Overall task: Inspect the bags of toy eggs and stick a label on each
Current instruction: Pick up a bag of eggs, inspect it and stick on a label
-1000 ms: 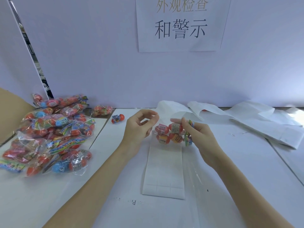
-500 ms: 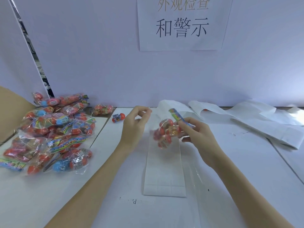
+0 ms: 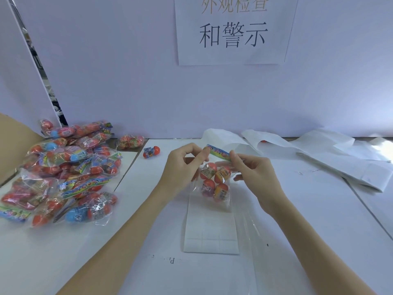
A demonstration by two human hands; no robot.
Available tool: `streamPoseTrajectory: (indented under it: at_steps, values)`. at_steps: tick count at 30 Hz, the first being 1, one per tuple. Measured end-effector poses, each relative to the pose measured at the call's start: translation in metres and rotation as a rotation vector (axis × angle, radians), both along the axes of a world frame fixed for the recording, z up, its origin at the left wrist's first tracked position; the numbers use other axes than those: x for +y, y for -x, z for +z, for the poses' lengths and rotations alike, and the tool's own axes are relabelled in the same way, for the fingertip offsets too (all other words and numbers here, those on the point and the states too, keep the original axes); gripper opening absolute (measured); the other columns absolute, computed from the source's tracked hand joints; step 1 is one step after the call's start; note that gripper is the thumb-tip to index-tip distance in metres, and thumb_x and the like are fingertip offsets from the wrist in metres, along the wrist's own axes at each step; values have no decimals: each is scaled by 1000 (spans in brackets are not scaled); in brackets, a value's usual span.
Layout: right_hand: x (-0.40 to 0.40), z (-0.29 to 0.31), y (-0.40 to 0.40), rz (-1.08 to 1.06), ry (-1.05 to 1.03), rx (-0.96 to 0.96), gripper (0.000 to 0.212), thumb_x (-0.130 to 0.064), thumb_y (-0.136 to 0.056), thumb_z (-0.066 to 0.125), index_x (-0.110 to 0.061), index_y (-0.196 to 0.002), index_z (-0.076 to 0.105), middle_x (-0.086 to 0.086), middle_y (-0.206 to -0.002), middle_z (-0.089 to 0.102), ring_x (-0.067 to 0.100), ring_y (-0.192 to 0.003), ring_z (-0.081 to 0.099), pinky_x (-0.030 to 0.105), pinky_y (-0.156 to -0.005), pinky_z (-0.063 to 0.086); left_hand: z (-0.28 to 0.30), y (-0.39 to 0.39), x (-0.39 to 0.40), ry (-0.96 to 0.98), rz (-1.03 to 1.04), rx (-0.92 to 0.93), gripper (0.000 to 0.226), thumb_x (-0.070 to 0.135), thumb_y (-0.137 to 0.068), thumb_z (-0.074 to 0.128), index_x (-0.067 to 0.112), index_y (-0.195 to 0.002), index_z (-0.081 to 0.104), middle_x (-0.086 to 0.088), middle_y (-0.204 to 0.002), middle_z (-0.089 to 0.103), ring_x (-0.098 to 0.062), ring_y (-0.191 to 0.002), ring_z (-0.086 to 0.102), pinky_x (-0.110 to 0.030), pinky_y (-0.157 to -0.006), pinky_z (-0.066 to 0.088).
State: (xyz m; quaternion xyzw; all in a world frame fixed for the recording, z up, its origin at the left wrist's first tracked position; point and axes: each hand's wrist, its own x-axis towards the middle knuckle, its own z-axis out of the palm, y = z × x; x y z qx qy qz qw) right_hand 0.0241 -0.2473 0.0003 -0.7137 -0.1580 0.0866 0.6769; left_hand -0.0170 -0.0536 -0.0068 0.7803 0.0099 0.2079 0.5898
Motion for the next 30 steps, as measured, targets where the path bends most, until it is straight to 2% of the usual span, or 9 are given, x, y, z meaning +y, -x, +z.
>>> streamPoseTrajectory:
  at_steps: [3,7,11,16,18,21,26,27,30]
  values:
    - [2,-1,2,42,-4,56,31,-41,-107,55,-21,-107,78,0,-90,81,10,-77,75,21,-65,57,-1,-1,1,-56,49,-38,28,32,-104,63,21,-78,63,14,-64,58,-7,-48,50,-20,-48,42]
    - [-1,-4,1,130,21,94,24,-34,-103,63,-18,-105,81,0,-98,82,15,-89,78,21,-70,58,-3,-4,8,-38,122,-64,25,25,-106,59,13,-85,64,8,-75,63,-13,-58,56,-30,-54,50]
    - [1,-2,2,82,-2,76,23,-27,-104,64,-15,-99,83,2,-91,82,16,-86,78,20,-68,57,-1,-6,12,-49,96,-49,24,24,-106,60,11,-87,63,13,-70,58,-11,-46,47,-21,-46,40]
    - [7,-8,6,-176,293,-368,32,-27,-103,63,-21,-73,70,-16,-68,70,7,-61,65,18,-60,45,-11,-4,7,-329,154,-88,12,29,-102,66,21,-95,59,9,-62,51,-8,-54,48,-19,-56,40]
    - [8,-10,8,-220,349,-433,32,-31,-102,64,-23,-72,64,-19,-68,67,7,-61,61,16,-59,41,-13,-1,1,-378,164,-129,15,29,-101,68,25,-102,54,9,-68,54,-11,-55,52,-15,-56,39]
    - [8,-10,7,-241,303,-371,32,-32,-102,64,-17,-74,65,-13,-69,68,9,-59,61,20,-61,43,-9,2,-7,-287,47,-193,13,39,-102,62,28,-99,56,8,-84,64,-17,-62,61,-22,-56,47]
    - [5,-2,8,97,-27,-129,34,-18,-112,45,-8,-103,76,4,-98,78,16,-81,72,27,-71,55,-6,10,-17,-88,-271,13,57,81,-89,50,31,-117,47,13,-99,63,-11,-79,69,-26,-71,56]
    - [3,-2,8,142,-33,-133,33,-12,-111,44,-9,-108,77,4,-102,78,15,-87,72,26,-76,56,-6,10,-16,-4,-289,40,57,76,-89,57,30,-121,44,10,-104,62,-12,-86,71,-27,-72,57]
    - [4,-1,8,105,-80,-125,29,-1,-106,51,-12,-115,77,2,-106,79,16,-95,74,27,-80,56,-1,8,-8,276,-312,95,50,32,-93,71,24,-134,44,-4,-126,63,-23,-102,73,-37,-67,59]
